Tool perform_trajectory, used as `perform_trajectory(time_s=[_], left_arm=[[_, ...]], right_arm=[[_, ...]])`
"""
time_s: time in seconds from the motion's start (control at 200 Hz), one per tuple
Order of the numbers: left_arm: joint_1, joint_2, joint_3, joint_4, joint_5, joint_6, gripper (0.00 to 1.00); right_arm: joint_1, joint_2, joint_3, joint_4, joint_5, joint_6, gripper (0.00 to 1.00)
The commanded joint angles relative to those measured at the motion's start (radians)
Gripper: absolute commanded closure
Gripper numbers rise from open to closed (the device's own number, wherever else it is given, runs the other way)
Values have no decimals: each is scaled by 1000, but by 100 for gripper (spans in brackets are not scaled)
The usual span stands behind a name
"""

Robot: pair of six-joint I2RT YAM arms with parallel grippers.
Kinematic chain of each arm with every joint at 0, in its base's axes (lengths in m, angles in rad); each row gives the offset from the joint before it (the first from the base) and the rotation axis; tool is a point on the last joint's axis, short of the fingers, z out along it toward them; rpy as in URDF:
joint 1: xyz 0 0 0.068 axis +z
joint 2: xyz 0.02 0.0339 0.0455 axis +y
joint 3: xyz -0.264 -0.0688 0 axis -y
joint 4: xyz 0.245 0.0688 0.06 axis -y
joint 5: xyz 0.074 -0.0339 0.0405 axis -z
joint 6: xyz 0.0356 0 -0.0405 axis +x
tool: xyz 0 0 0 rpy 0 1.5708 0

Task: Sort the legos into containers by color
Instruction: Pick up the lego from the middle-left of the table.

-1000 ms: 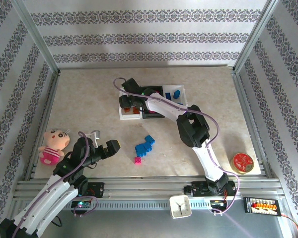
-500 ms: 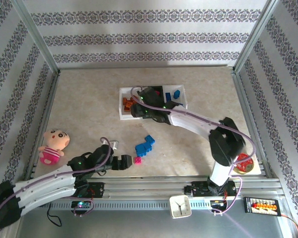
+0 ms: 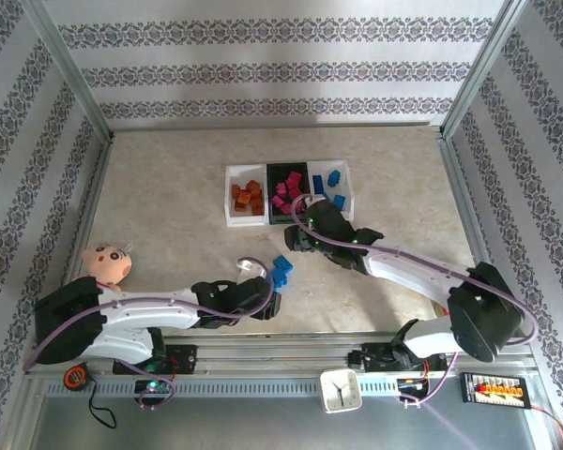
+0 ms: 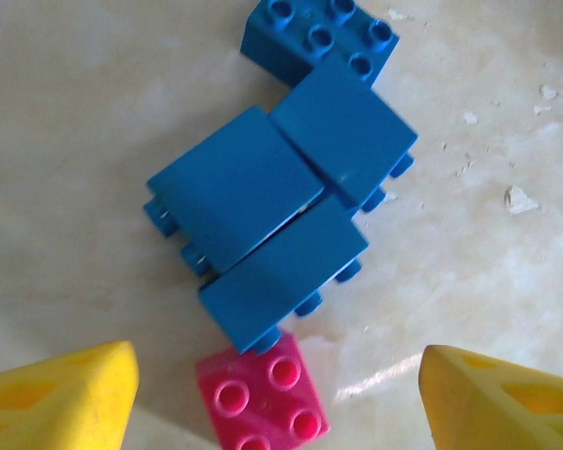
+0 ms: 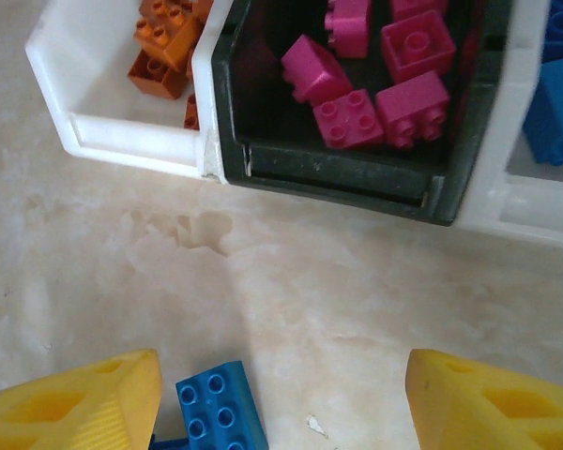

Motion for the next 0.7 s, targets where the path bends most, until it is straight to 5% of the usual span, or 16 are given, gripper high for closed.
perform_trajectory(time_s=[0.0, 0.34, 0.695], left_arm=[[-22, 47, 38, -96, -60, 11, 27], [-25, 166, 53, -122, -27, 11, 47], [-24, -15, -31, -170, -58, -39, 76]], right_arm=[[-14, -67, -41, 35, 20, 22, 30], [-44, -180, -106, 30, 30, 23, 30], [-52, -218, -143, 29, 39, 41, 30]])
